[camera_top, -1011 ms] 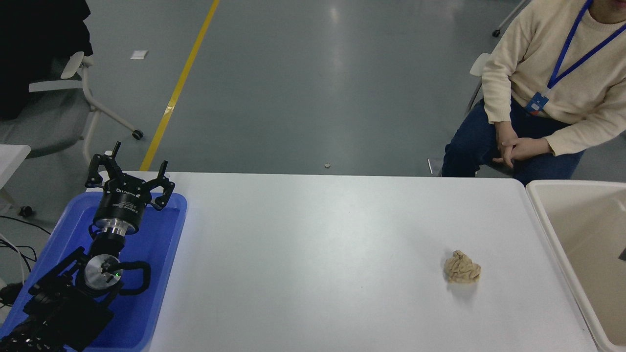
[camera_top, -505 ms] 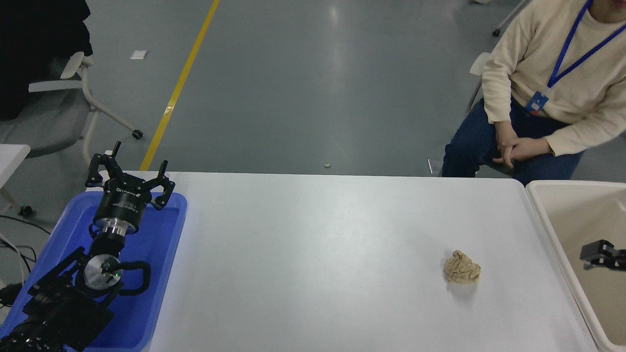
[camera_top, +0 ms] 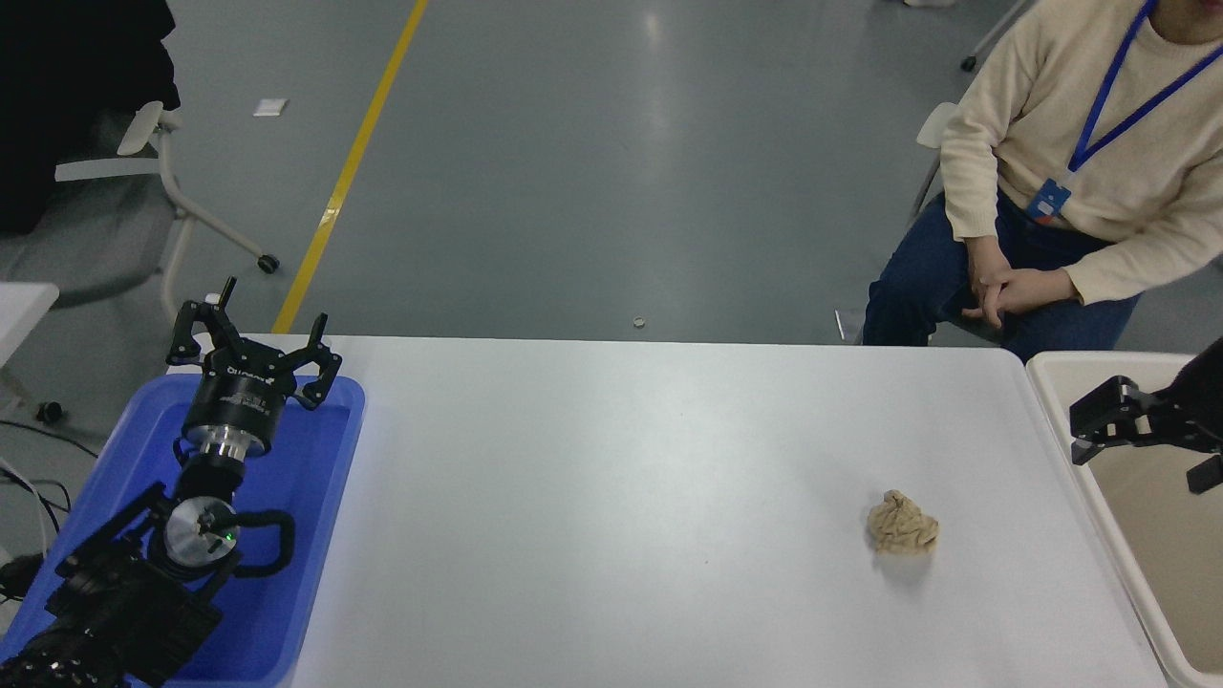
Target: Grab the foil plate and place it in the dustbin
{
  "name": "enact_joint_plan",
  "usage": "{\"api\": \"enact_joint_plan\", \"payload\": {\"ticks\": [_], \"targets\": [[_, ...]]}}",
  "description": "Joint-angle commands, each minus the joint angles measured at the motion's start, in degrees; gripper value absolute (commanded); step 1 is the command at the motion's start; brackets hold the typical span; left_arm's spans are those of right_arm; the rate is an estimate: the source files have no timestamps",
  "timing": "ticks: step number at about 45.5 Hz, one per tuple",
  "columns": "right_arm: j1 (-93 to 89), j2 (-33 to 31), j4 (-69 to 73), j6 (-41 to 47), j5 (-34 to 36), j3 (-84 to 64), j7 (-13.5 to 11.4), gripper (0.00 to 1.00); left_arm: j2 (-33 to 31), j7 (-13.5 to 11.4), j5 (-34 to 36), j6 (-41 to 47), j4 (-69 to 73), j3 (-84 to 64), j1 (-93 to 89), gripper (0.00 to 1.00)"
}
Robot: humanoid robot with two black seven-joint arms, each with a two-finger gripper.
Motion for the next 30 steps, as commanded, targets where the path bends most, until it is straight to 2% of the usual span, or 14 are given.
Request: {"api": "enact_joint_plan", "payload": {"ticks": [1,8,22,30], "targets": [[7.9,4.6,3.9,1.3,1.4,4.1,0.1,1.00,0.0,0.0,0.0,0.0,0.0,0.0,0.0,1.00],[13.9,5.3,6.6,1.3,1.2,4.9,0.0,1.00,0.0,0.0,0.0,0.0,0.0,0.0,0.0,1.00],[17.4,10.7,6.7,1.3,1.4,5.2,0.1,1.00,0.0,0.0,0.0,0.0,0.0,0.0,0.0,1.00],[17.3,10.7,6.6,1.3,1.4,5.1,0.0,1.00,0.0,0.0,0.0,0.0,0.0,0.0,0.0,1.00]]}}
